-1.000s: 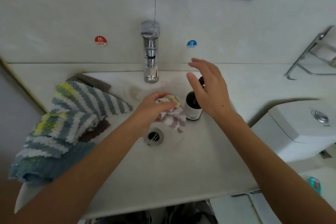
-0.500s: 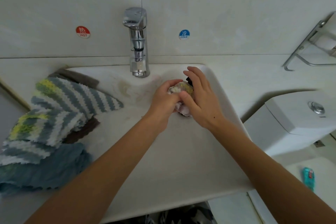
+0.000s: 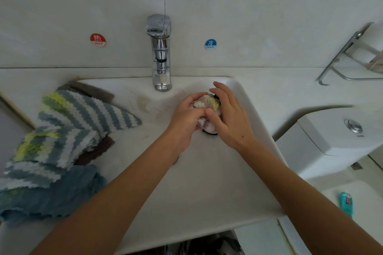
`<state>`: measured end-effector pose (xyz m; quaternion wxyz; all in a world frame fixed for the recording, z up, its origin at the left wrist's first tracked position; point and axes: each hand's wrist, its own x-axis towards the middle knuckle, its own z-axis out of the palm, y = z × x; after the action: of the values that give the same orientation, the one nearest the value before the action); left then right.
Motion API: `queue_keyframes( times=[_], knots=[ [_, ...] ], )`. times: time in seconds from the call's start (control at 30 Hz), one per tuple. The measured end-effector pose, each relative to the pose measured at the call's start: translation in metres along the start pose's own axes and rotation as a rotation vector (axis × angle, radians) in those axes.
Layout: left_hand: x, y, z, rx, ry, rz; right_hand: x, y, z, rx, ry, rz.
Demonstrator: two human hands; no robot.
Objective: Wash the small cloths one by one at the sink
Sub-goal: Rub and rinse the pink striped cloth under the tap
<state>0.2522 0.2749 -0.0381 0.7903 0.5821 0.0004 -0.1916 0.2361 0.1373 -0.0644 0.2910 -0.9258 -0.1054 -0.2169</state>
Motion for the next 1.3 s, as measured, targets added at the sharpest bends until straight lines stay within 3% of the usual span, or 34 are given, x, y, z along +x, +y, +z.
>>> queue_keyframes(
  times=[0.27, 0.47, 0.67, 0.77, 0.87, 1.07, 1.3],
  knots=[
    [-0.016, 0.007, -0.021, 0.051, -0.045, 0.015, -0.001, -0.008, -0.008, -0.019, -0.003, 0.041],
    [-0.026, 0.017, -0.063, 0.158, -0.097, 0.032, 0.003, -0.034, -0.004, -0.047, 0.311, -0.247],
    [-0.035, 0.028, -0.089, 0.2, -0.19, 0.037, 0.011, -0.054, 0.018, 0.261, 0.107, 0.082],
    [-0.037, 0.031, -0.094, 0.247, -0.242, 0.052, 0.014, -0.054, 0.018, 0.576, -0.105, 0.323],
    [-0.036, 0.035, -0.095, 0.287, -0.269, 0.073, 0.012, -0.055, 0.014, 0.714, -0.242, 0.421],
    [-0.033, 0.035, -0.099, 0.464, -0.247, 0.094, 0.01, -0.054, 0.014, 0.845, -0.288, 0.448],
    [-0.028, 0.032, -0.101, 0.844, -0.123, 0.158, 0.01, -0.056, 0.017, 0.798, -0.067, 0.446]
  ],
)
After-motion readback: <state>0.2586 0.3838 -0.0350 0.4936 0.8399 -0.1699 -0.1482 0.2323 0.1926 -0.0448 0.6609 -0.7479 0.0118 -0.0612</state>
